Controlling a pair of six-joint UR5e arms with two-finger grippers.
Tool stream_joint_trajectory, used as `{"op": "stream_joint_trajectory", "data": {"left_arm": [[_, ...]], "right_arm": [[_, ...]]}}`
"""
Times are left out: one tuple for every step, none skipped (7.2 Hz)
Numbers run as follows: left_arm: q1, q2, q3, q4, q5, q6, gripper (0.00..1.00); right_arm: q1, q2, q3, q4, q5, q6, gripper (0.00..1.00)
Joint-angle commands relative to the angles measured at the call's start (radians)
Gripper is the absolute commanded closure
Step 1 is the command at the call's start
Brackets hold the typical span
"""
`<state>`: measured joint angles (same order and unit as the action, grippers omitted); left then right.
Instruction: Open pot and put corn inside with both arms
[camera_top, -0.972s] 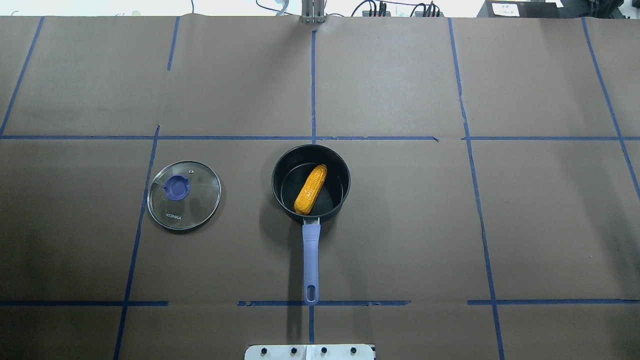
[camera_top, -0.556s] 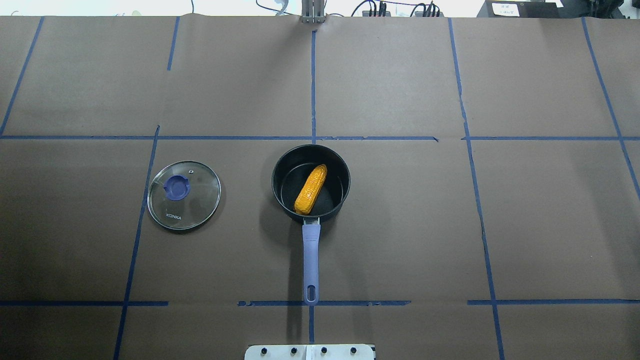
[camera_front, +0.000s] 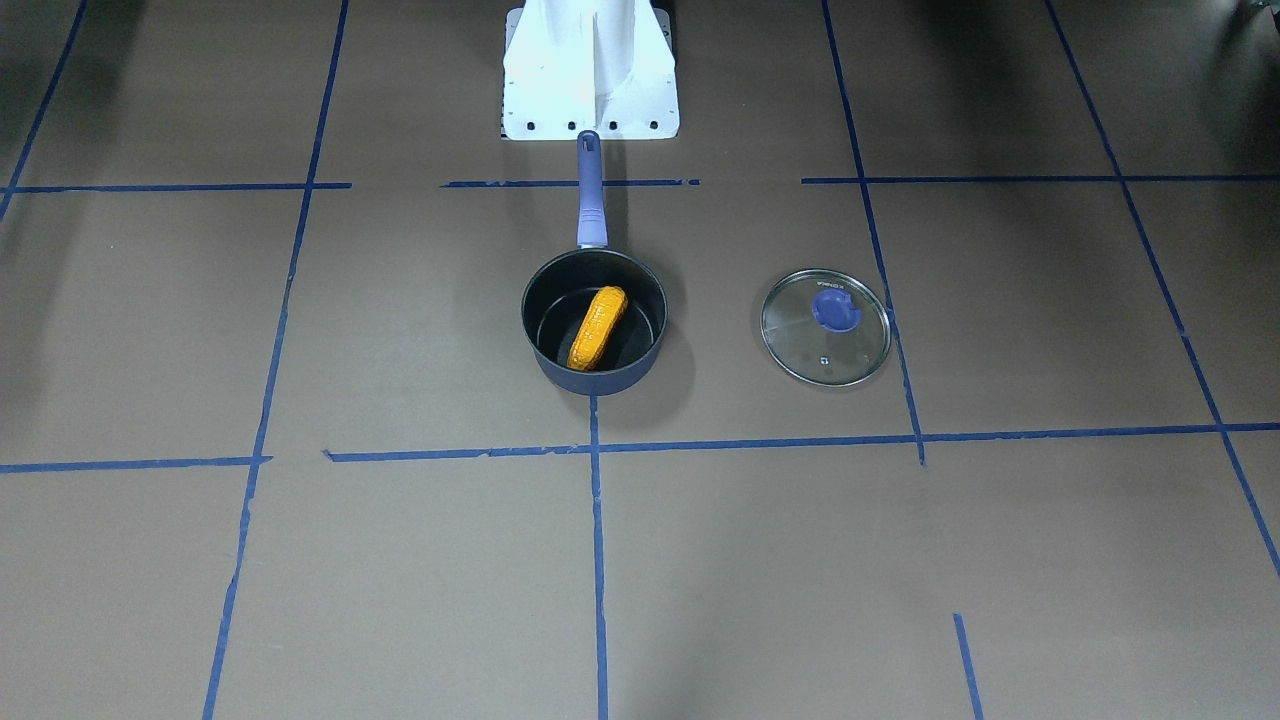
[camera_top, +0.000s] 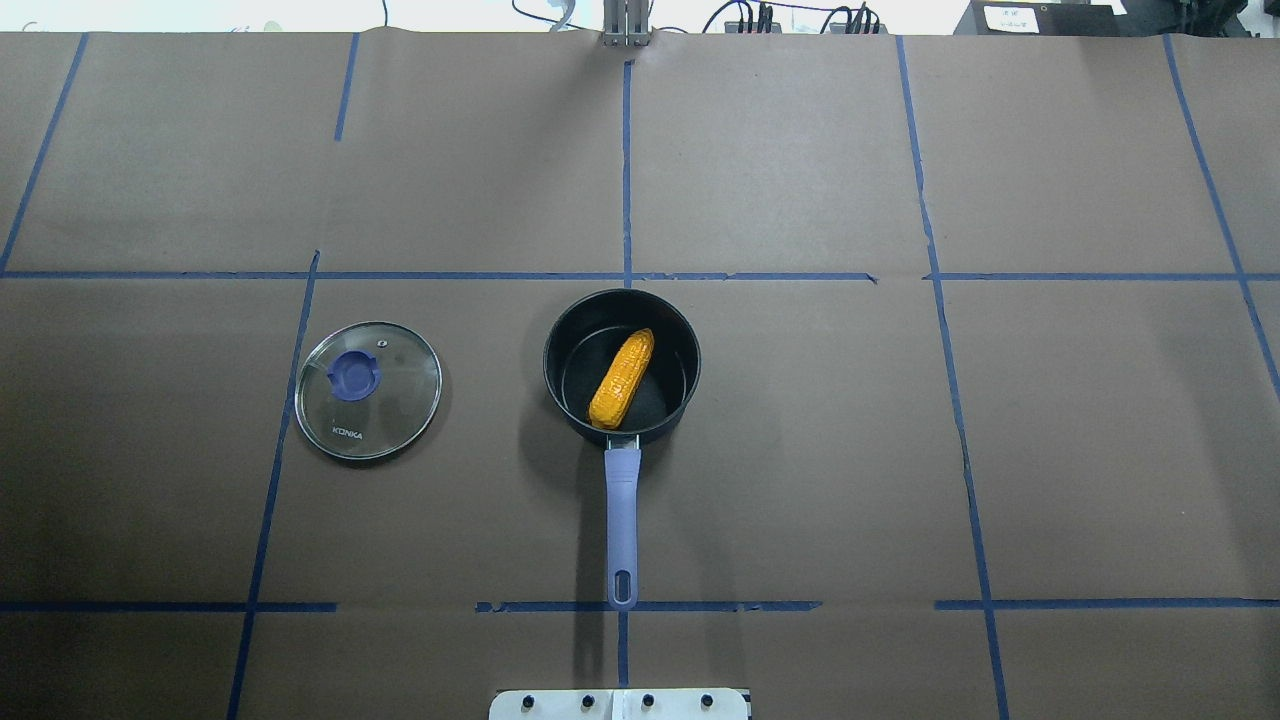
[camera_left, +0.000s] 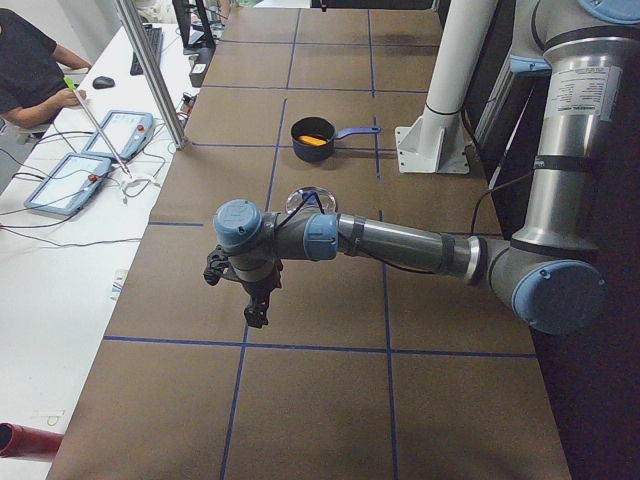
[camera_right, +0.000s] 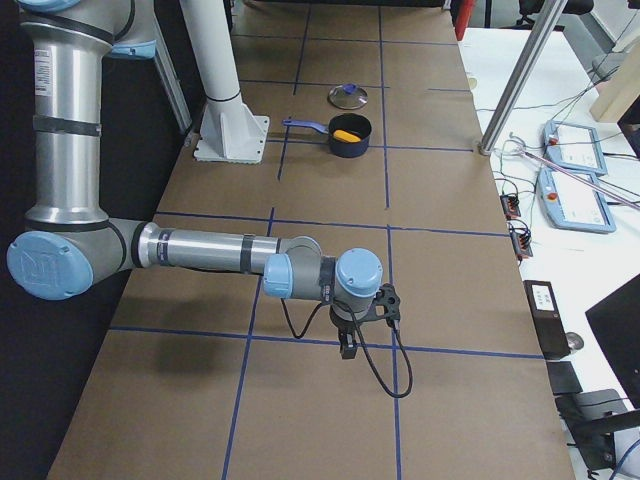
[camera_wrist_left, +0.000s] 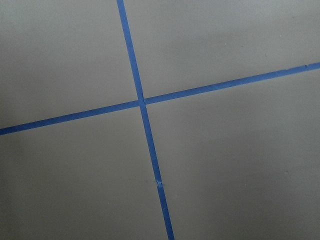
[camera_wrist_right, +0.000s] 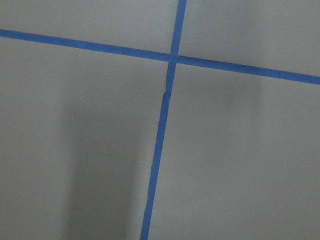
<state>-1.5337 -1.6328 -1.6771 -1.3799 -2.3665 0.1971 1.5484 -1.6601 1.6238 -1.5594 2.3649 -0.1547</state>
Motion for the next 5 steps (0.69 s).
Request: {"op": "stream_joint_trajectory", "data": {"left_arm": [[0.001, 0.002, 0.013, -0.002, -0.01, 0.002, 0.0], [0.003, 0.001, 0.007, -0.01, -0.008, 0.001, 0.0], [0.004, 0.001, -0.001, -0.055, -0.008, -0.001, 0.0], [0.004, 0.001, 0.01, -0.064, -0.008, 0.001, 0.0], [0.006, 0.001, 0.005, -0.065, -0.007, 0.002, 0.0]], "right_arm": [[0.002, 0.003, 0.01, -0.001, -0.003, 0.004, 0.0], [0.002, 0.003, 0.008, 0.001, 0.002, 0.01, 0.0], [0.002, 0.023, 0.017, -0.007, 0.01, 0.012, 0.0], [0.001, 0.028, 0.018, -0.002, 0.005, 0.014, 0.0], [0.001, 0.052, -0.007, -0.005, 0.005, 0.014, 0.0]]}}
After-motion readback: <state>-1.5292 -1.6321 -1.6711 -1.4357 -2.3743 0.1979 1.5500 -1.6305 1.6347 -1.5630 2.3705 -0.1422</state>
